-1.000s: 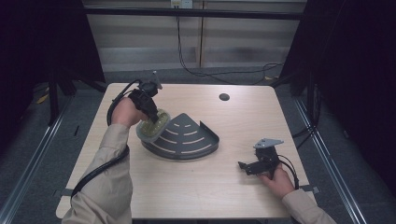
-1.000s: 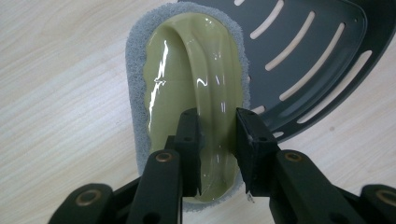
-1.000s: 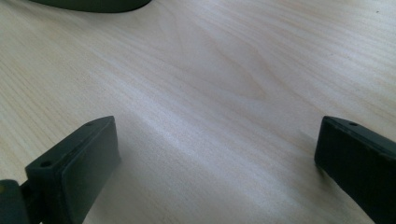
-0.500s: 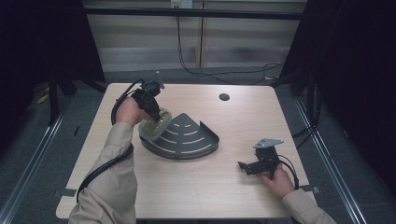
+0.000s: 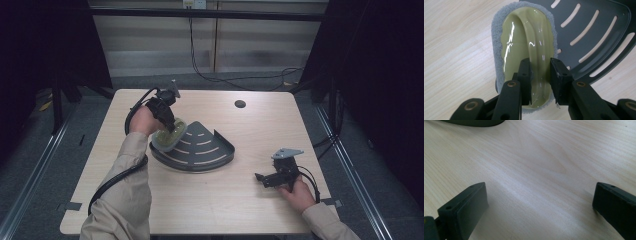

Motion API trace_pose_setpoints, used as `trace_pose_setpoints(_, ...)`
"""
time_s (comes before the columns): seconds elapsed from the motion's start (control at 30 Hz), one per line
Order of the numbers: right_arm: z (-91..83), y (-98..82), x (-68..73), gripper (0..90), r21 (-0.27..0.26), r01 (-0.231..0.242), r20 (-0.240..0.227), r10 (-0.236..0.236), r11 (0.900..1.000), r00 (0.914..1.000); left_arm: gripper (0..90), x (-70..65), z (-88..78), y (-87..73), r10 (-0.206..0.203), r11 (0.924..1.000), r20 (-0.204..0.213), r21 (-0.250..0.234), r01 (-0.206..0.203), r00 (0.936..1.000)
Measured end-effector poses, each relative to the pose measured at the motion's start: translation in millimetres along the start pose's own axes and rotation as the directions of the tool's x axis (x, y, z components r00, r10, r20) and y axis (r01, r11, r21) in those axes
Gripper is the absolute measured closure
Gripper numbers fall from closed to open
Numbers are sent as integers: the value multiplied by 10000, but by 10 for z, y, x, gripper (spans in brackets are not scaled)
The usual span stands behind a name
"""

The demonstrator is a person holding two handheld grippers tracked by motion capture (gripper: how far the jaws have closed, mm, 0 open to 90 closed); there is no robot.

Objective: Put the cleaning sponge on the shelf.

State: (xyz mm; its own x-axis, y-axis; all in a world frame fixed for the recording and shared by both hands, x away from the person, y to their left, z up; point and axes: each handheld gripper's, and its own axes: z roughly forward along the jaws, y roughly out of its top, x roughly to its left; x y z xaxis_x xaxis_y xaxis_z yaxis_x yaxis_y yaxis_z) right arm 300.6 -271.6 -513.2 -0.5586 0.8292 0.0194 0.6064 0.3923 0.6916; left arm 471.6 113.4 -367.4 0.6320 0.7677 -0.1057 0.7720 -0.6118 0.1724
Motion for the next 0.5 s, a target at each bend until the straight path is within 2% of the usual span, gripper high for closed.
trace_pose_setpoints(0.5,1,0,-1,0,-10,12,-6,-12,10000,10000,717,-3,216,39,86,9998,87,203,-87,9999)
